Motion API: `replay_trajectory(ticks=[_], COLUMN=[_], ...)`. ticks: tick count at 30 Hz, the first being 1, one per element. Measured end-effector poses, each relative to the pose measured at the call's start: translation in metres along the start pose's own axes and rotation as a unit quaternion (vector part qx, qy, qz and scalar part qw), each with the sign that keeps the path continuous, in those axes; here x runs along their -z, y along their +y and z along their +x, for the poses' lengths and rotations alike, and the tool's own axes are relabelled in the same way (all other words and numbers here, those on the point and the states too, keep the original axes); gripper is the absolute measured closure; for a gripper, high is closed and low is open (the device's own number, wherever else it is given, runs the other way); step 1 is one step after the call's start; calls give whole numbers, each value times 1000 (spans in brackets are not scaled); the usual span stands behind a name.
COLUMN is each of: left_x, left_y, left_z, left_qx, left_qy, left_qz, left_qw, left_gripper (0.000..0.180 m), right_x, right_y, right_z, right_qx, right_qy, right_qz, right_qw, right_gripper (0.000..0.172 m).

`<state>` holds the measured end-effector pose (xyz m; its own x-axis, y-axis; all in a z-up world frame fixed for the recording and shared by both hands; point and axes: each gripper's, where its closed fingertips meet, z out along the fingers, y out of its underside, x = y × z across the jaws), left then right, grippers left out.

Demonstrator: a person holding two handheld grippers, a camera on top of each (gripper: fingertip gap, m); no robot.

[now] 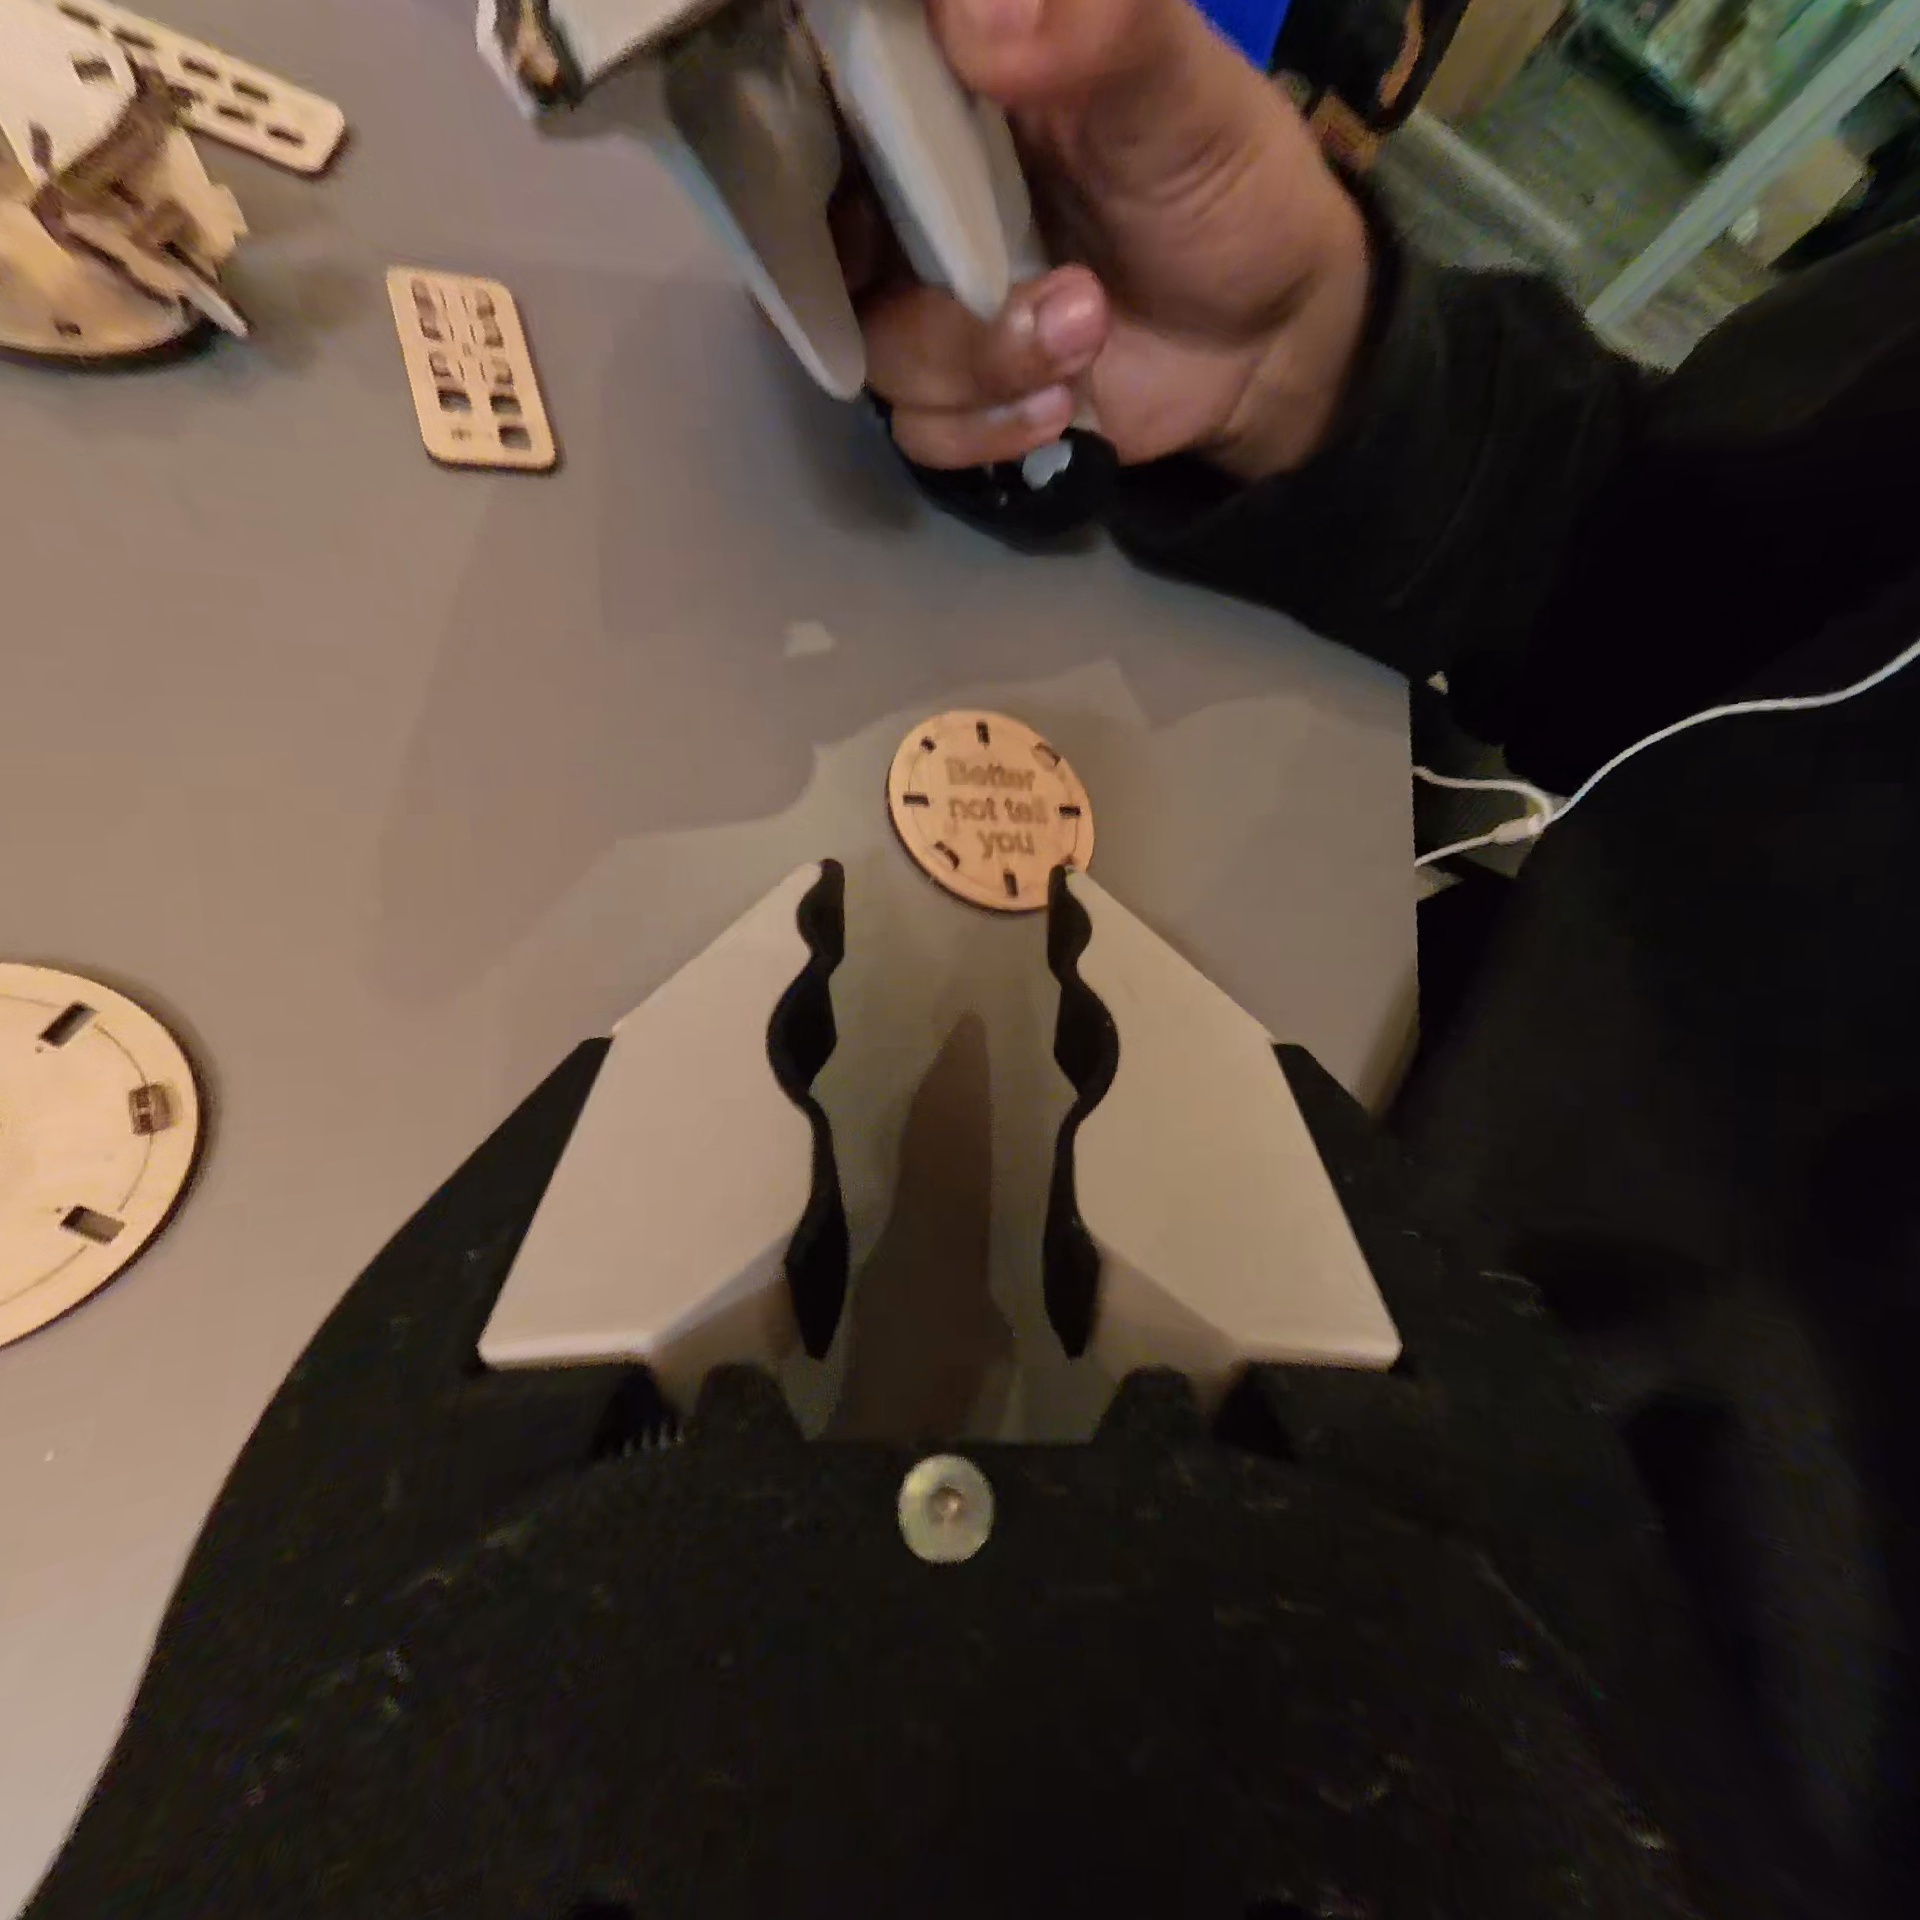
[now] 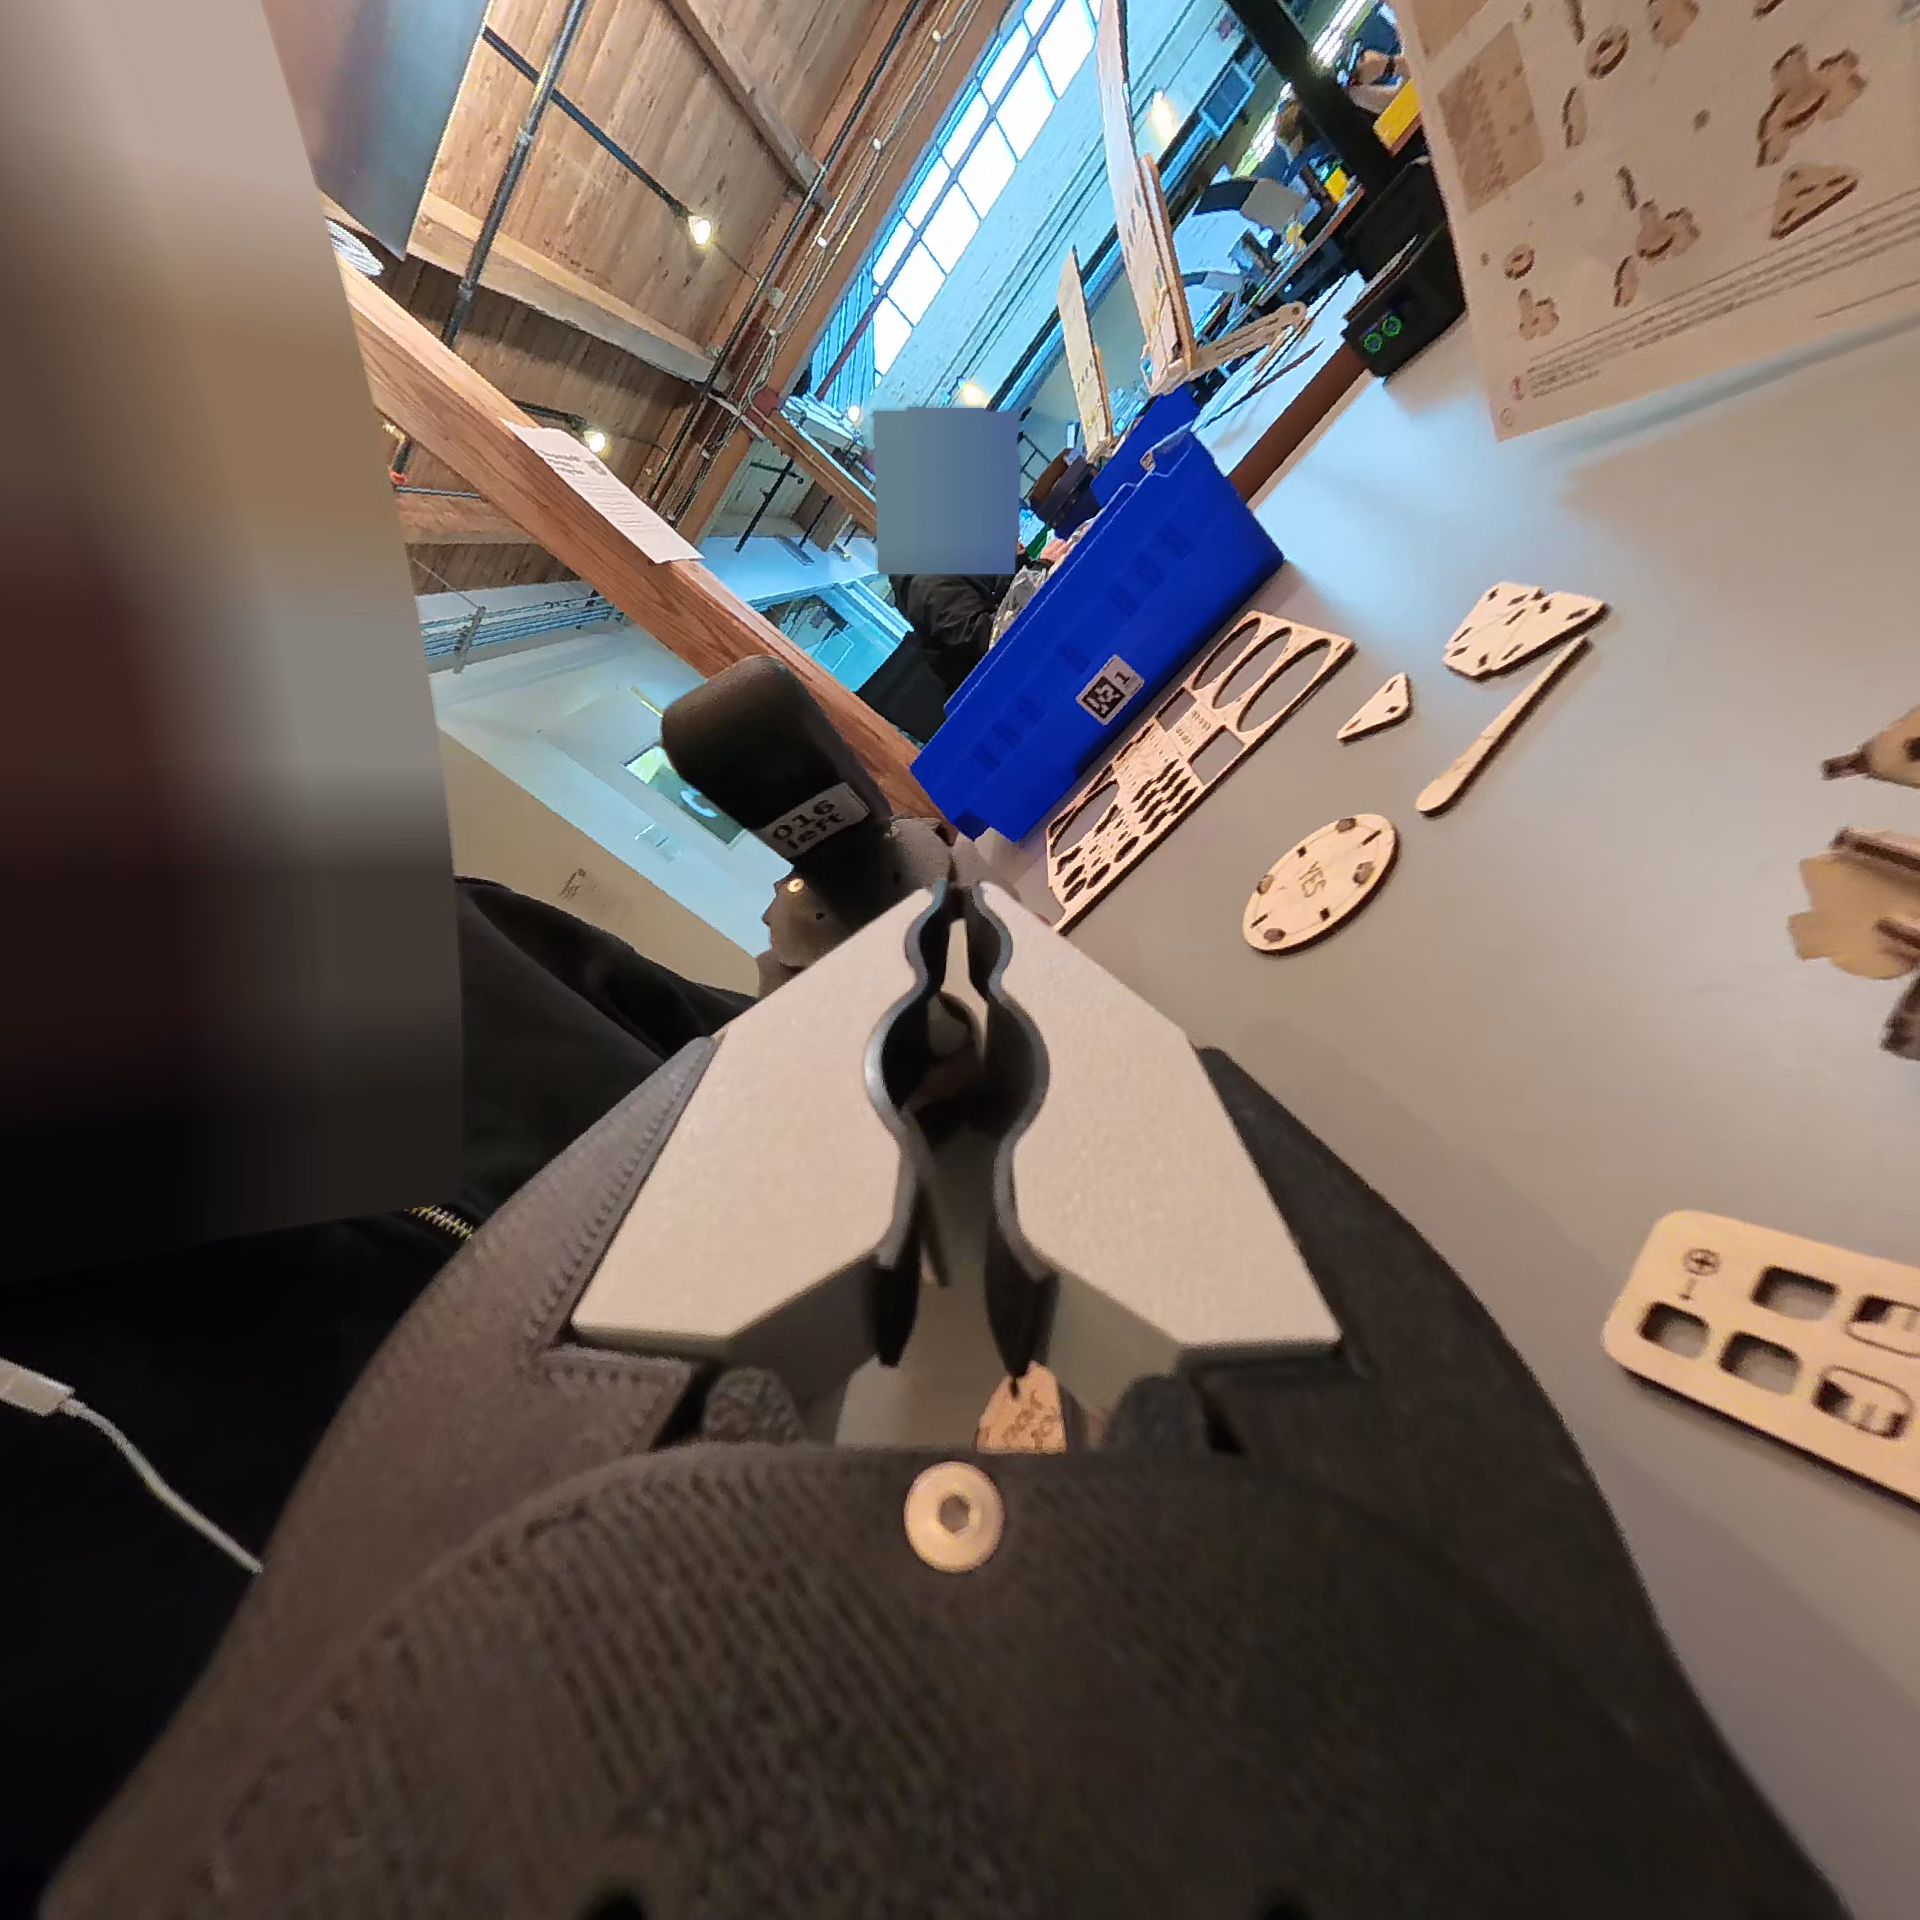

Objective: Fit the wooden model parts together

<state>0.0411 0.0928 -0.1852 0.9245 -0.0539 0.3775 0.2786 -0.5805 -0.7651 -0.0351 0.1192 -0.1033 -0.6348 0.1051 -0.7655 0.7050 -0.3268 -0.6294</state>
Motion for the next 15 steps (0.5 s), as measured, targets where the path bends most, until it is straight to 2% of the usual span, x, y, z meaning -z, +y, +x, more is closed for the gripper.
replay_trajectory(ticks=[5,7,8,11,15], left_x=[-12,-17,-19,-15,-14], left_y=[-5,-5,-5,-9,-11], left_z=[9,15,17,16,2], left_qx=[-4,7,12,23,62], left_qy=[3,22,32,35,7], left_qz=[4,-2,-2,15,25], left_qw=[1000,1000,999,999,998], left_gripper=[127,124,123,124,154], right_x=[2,9,12,22,51], right_y=[-8,-16,-11,33,78], right_z=[-2,-2,-3,8,20], right_qx=[35,75,88,127,165], right_qy=[12,59,83,192,314], right_qz=[24,63,52,-52,-170], right_qw=[999,993,991,972,919], right_gripper=[172,172,172,172,172])
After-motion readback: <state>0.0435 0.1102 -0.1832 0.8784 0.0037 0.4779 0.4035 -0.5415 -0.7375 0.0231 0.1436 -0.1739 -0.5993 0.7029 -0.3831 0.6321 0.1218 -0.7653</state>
